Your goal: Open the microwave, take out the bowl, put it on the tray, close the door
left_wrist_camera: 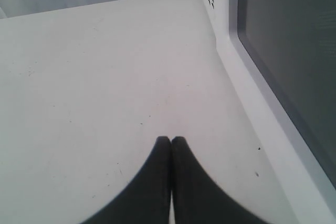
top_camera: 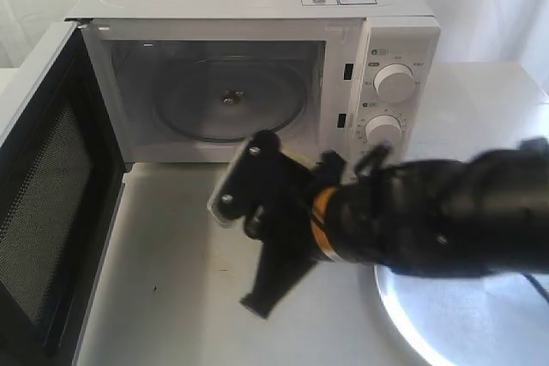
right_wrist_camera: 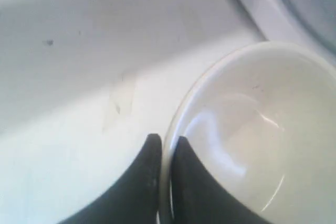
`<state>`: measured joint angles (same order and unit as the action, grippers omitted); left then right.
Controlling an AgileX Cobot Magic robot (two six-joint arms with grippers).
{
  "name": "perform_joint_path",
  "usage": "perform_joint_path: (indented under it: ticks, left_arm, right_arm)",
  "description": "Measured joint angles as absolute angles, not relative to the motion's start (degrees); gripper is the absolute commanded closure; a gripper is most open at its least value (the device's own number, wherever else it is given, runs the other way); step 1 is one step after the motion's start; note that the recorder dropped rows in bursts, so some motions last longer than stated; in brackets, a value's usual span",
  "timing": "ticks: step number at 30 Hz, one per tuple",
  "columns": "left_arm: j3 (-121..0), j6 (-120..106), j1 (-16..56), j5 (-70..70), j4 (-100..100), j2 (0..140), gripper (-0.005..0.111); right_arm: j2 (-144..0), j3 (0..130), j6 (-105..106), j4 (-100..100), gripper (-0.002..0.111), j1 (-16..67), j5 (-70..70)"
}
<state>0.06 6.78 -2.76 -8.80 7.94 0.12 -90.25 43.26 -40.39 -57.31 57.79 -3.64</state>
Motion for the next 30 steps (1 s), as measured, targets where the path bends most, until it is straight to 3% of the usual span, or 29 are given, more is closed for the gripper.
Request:
perform_joint_path:
  ticks: [8, 14, 21, 24, 25, 27, 28, 30]
  left_arm:
    - [0.1, 6.8, -2.8, -8.8, 7.9, 0.1, 0.107]
    - [0.1, 6.8, -2.8, -8.8, 7.9, 0.1, 0.107]
    - [0.1, 6.8, -2.8, -8.8, 7.9, 0.1, 0.107]
    - [0.1, 6.8, -2.8, -8.8, 7.9, 0.1, 0.107]
    - [0.1, 6.8, -2.8, -8.8, 7.9, 0.1, 0.107]
    - [0.1, 6.8, -2.8, -8.8, 7.9, 0.1, 0.107]
    - [0.1, 6.8, -2.8, -8.8, 7.9, 0.1, 0.107]
    - [0.1, 6.8, -2.8, -8.8, 7.9, 0.1, 0.107]
  right_arm:
    - [-74.8, 22.5, -66.0, -61.4, 0.108, 58.0, -28.9]
    - [-76.3, 19.5, -72.5, -65.2, 0.108, 58.0, -30.9]
    - [-76.8, 19.5, -81.1, -69.9, 0.064, 58.0, -31.7]
    - [-76.8, 19.5, -82.0, -70.8, 0.057, 58.0, -31.8]
    - [-76.8, 19.5, -81.9, -71.1, 0.058, 58.0, -31.8]
    - [-76.2, 19.5, -84.3, -74.1, 0.073, 58.0, -29.9]
    - [-75.3, 19.5, -86.3, -77.1, 0.09, 58.0, -27.7]
    - [-70.3, 20.5, -95.2, -89.8, 0.108, 58.0, -16.8]
